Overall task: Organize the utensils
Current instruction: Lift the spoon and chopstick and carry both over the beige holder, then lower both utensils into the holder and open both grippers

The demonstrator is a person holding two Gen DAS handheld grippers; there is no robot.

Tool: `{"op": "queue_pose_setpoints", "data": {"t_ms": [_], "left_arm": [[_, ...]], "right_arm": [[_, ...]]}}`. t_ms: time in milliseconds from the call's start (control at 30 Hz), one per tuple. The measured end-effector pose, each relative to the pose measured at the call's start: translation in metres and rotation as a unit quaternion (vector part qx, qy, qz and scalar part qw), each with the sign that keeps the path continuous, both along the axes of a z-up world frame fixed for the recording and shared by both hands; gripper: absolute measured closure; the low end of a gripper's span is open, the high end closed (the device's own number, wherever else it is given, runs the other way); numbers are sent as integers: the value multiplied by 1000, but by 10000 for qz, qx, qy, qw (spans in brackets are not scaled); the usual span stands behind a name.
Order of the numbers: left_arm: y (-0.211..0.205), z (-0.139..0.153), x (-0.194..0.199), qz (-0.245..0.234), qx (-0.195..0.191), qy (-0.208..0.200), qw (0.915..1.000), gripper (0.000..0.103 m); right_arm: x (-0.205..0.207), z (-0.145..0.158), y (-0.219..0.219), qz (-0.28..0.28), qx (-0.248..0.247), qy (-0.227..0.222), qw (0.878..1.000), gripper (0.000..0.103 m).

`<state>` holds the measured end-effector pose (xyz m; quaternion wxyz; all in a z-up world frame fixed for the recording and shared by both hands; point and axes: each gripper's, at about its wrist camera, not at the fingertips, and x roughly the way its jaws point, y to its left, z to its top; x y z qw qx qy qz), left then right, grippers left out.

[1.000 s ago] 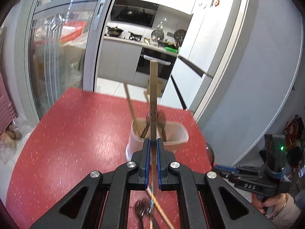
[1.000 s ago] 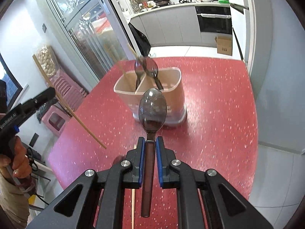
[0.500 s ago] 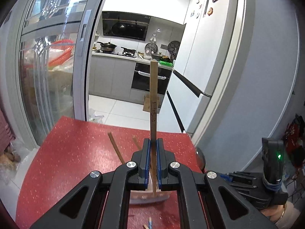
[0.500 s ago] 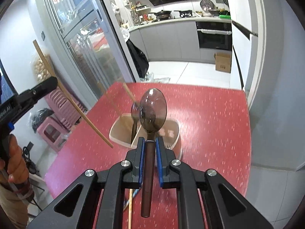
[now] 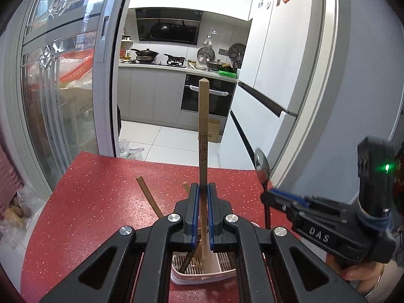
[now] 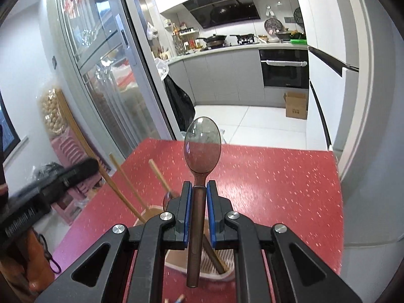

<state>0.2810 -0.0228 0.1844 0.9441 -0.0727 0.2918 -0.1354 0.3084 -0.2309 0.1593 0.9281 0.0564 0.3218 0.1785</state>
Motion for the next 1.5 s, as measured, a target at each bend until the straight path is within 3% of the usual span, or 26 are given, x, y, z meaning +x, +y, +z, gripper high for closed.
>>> {"op": "queue_pose_setpoints", "data": {"t_ms": [233, 433, 833, 1367, 1500], "left_arm": [[-4, -26, 11, 68, -50, 161, 9998, 69], [-10, -51, 12, 74, 224, 227, 9995, 69], [-9, -73, 9, 163, 412, 365, 9983, 69], [13, -83, 3, 464, 424, 673, 9958, 69], [18, -80, -1, 494, 420, 641, 9958, 69]], "right_arm": [[15, -19, 12, -34, -244, -364, 9990, 91], [21, -43, 22, 49, -577, -655, 9962, 91], [-9, -68, 32, 258, -1001, -1018, 9894, 91], [-19, -74, 38, 550, -1086, -827, 9891, 90], [-20, -69, 34, 511, -972, -724, 9913, 83]]}}
